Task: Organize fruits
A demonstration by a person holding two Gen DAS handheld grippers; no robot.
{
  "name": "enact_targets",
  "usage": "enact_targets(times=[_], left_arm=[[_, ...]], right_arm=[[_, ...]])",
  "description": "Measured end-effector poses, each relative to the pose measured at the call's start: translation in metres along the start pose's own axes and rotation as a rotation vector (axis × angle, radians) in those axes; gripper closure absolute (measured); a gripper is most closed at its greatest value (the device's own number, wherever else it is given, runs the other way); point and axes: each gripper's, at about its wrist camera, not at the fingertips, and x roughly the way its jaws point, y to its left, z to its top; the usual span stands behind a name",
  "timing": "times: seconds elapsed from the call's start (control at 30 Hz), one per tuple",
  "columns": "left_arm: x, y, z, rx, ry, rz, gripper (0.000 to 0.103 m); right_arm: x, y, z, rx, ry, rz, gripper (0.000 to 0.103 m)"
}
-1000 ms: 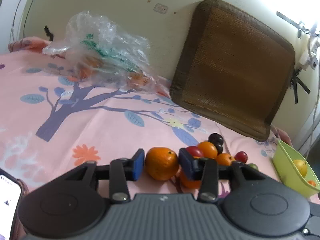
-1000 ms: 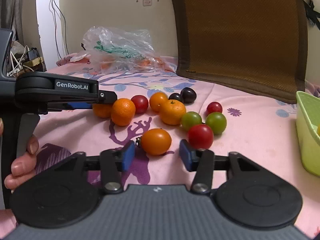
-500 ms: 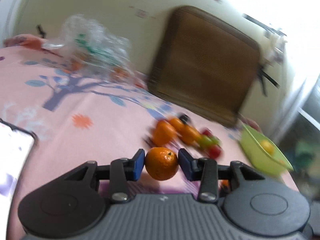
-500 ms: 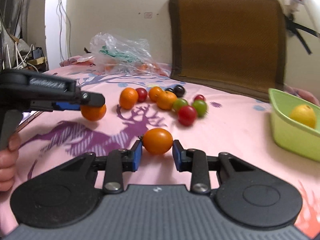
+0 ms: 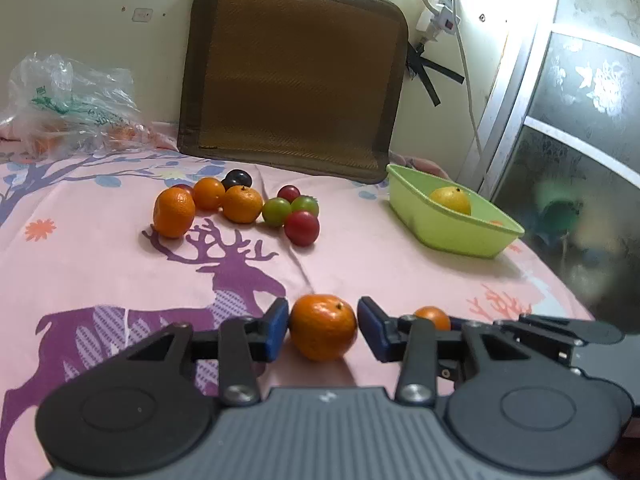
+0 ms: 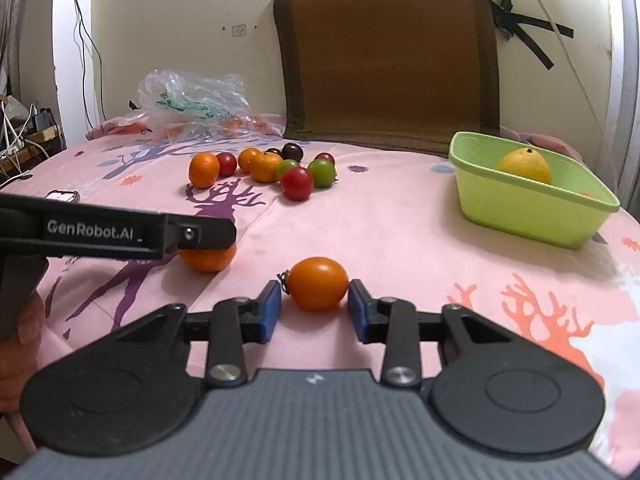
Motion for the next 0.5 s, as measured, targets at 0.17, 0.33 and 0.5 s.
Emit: enact_targets(times=[0.17, 0.33, 0.5], left_arm=[[-0.0014, 0.0037, 0.0002, -0.008, -0.010, 0.016, 0.046], [0.0023, 0.0053, 0.0013, -0.009, 0.008, 0.035, 0.046], [0.0034, 0.0030, 0.0001, 0.005, 0.011, 0.055, 0.046]], right_arm=[[0.0010, 0.0069, -0.0009, -0.038, -0.004, 0.003, 0.050], [0.0004, 0.0051, -0.0015, -0.020, -0.006, -0.001, 0.050], [-0.0004, 0.0044, -0.0019, -0.014, -0.010, -0.002, 0.050]])
